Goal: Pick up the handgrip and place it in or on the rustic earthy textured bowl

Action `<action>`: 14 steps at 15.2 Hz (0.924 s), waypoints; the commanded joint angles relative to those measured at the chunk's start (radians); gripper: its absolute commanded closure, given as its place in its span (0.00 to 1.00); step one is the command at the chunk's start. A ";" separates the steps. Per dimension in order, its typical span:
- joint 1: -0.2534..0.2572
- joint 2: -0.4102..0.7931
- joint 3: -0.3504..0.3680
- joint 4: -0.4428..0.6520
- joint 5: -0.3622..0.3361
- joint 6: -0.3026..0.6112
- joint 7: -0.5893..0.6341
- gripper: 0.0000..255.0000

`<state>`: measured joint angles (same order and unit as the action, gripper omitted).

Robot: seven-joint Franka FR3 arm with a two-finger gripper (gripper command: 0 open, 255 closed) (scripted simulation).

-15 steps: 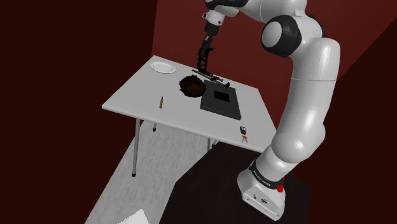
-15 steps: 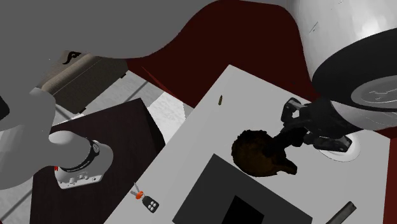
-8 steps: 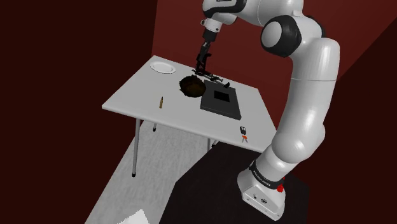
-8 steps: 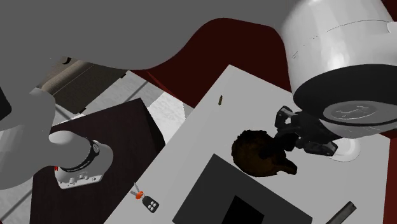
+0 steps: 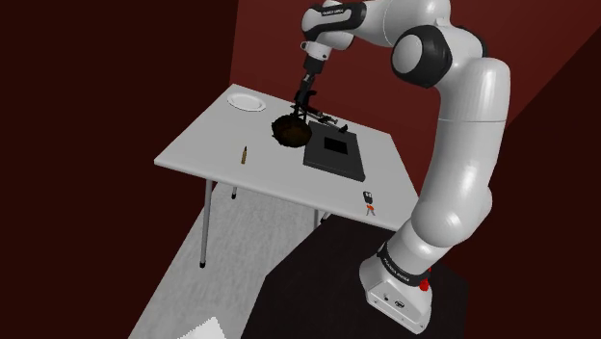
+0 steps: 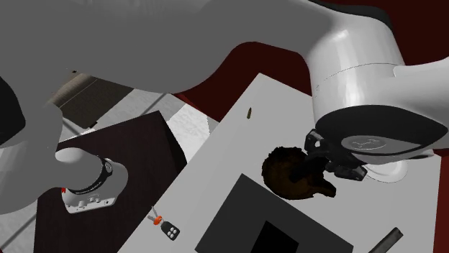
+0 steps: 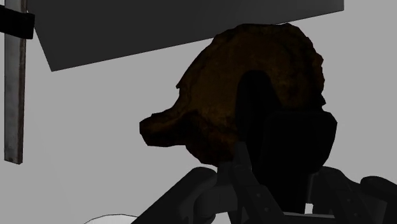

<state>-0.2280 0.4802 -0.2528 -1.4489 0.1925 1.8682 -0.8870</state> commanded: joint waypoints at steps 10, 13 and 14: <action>0.001 0.008 0.002 -0.035 0.004 0.044 -0.006 0.00; 0.001 0.008 0.002 -0.035 0.004 0.043 -0.006 0.00; 0.001 0.008 0.002 -0.035 0.004 0.043 -0.006 0.00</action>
<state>-0.2267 0.4884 -0.2509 -1.4841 0.1965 1.9117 -0.8926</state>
